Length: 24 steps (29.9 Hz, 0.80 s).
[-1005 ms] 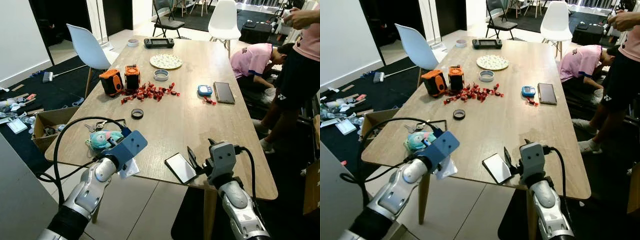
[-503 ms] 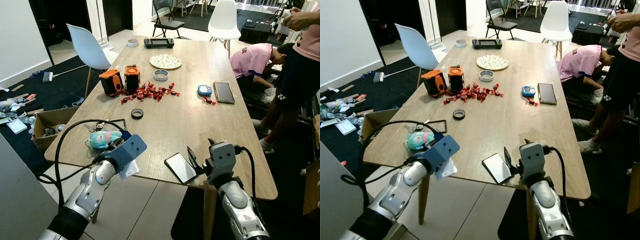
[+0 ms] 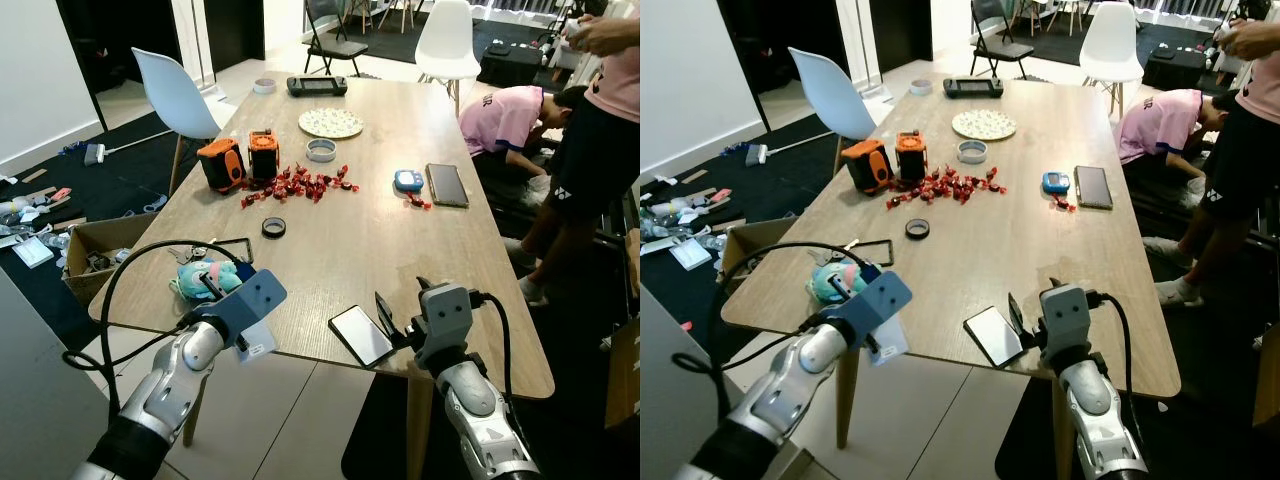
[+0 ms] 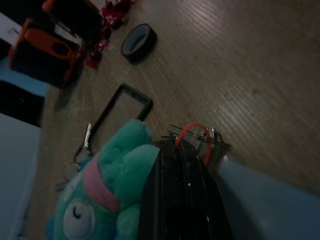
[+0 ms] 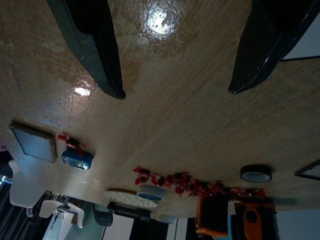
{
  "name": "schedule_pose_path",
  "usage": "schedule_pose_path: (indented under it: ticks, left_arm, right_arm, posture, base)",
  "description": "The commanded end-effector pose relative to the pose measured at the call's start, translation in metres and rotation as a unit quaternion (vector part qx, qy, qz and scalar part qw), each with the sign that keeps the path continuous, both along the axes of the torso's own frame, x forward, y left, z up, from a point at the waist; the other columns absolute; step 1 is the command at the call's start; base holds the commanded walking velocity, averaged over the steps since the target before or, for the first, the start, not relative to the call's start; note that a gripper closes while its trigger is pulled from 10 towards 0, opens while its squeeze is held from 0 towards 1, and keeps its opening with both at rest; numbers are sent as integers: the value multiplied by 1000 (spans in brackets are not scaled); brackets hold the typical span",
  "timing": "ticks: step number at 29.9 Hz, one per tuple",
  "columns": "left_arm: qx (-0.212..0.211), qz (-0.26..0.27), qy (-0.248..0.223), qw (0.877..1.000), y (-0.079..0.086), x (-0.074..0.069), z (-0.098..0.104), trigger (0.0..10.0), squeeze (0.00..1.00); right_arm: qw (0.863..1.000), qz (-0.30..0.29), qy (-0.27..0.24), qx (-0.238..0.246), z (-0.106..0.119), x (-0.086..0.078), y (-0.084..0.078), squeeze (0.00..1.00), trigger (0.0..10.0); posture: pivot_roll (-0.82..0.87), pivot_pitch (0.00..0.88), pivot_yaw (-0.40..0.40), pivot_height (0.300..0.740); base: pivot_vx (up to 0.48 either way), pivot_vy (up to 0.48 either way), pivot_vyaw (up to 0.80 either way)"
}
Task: Hang keys on a hook
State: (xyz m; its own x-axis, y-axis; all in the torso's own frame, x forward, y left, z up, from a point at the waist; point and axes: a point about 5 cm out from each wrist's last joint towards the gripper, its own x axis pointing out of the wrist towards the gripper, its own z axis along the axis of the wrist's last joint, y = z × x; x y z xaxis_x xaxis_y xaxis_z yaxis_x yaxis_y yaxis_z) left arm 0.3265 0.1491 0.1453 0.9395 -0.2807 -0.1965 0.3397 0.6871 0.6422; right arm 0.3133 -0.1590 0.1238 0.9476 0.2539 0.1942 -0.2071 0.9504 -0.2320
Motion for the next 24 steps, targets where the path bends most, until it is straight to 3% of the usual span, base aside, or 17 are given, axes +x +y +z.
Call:
schedule_pose_path:
  ticks: [1, 2, 3, 4, 7, 9, 10, 11, 12, 13, 14, 15, 16, 17, 18, 20, 24]
  left_arm:
    - [-33, -8, 13, 999, -4, -4, 1, 10000, 0]
    - [-56, -15, 19, 998, -5, -6, 4, 10000, 0]
    - [-140, -34, 6, 990, -9, -13, 24, 10000, 0]
    - [-140, -34, 6, 990, -9, -13, 24, 10000, 0]
    - [-221, -45, -22, 974, -11, -22, 49, 10000, 0]
    - [-237, -46, -27, 970, -11, -23, 54, 10000, 0]
    - [-313, -42, -67, 946, -9, -30, 84, 10000, 0]
    - [-313, -42, -67, 946, -9, -30, 84, 10000, 0]
    - [-370, -33, -99, 923, -3, -34, 107, 10000, 0]
    - [-384, -30, -105, 917, -1, -35, 112, 10000, 0]
    - [-394, 9, -123, 911, 10, -31, 120, 10000, 0]
    - [-400, 37, -134, 906, 17, -29, 125, 10000, 0]
    - [-372, 116, -137, 911, 34, -22, 122, 10000, 0]
    - [-372, 116, -137, 911, 34, -22, 122, 10000, 0]
    - [-351, 170, -135, 911, 45, -18, 119, 10000, 0]
    - [-265, 253, -162, 916, 68, -21, 111, 10000, 0]
    - [-249, 271, -161, 916, 76, -27, 104, 10000, 0]
  right_arm:
    - [1000, -7, 15, 8, -5, 0, -4, 0, 10000]
    - [1000, -7, 14, 8, -5, 0, -4, 0, 10000]
    - [1000, -8, 13, 7, -4, 0, -5, 0, 10000]
    - [1000, -8, 13, 7, -4, 0, -5, 0, 10000]
    - [1000, -10, 12, 7, -4, -1, -6, 0, 10000]
    - [1000, -10, 12, 7, -4, -1, -6, 0, 10000]
    - [1000, -10, 14, 7, -5, -1, -7, 0, 10000]
    - [1000, -10, 14, 7, -5, -1, -7, 0, 10000]
    - [1000, -10, 15, 7, -5, -1, -6, 0, 10000]
    - [1000, -9, 14, 7, -5, -1, -6, 0, 10000]
    - [1000, -9, 14, 7, -4, 0, -6, 0, 10000]
    - [1000, -9, 14, 6, -4, 0, -5, 0, 10000]
    - [1000, -8, 13, 6, -3, 1, -5, 0, 10000]
    - [1000, -8, 13, 6, -3, 1, -5, 0, 10000]
    - [1000, -8, 13, 6, -3, 2, -5, 0, 10000]
    - [1000, -8, 10, 8, -1, 3, -5, 0, 10000]
    - [1000, -9, 7, 13, 1, 4, -4, 0, 10000]
  posture:
    - [102, 152, -21, 740]
    - [102, 152, -21, 740]
    - [99, 148, -18, 740]
    - [99, 148, -18, 740]
    - [102, 146, -17, 740]
    - [102, 146, -17, 740]
    - [107, 145, -19, 740]
    - [107, 145, -19, 740]
    - [109, 143, -20, 740]
    - [109, 143, -20, 740]
    - [109, 143, -20, 740]
    - [114, 140, -23, 740]
    - [114, 140, -23, 740]
    - [114, 140, -23, 740]
    - [122, 136, -25, 740]
    - [125, 137, -23, 740]
    - [123, 140, -24, 740]
  base:
    - [0, 0, 0]
    - [0, 0, 0]
    - [0, 0, 0]
    - [0, 0, 0]
    - [0, 0, 0]
    - [0, 0, 0]
    - [0, 0, 0]
    - [0, 0, 0]
    - [0, 0, 0]
    - [0, 0, 0]
    - [0, 0, 0]
    - [0, 0, 0]
    - [0, 0, 0]
    - [0, 0, 0]
    - [0, 0, 0]
    - [0, 0, 0]
    - [0, 0, 0]
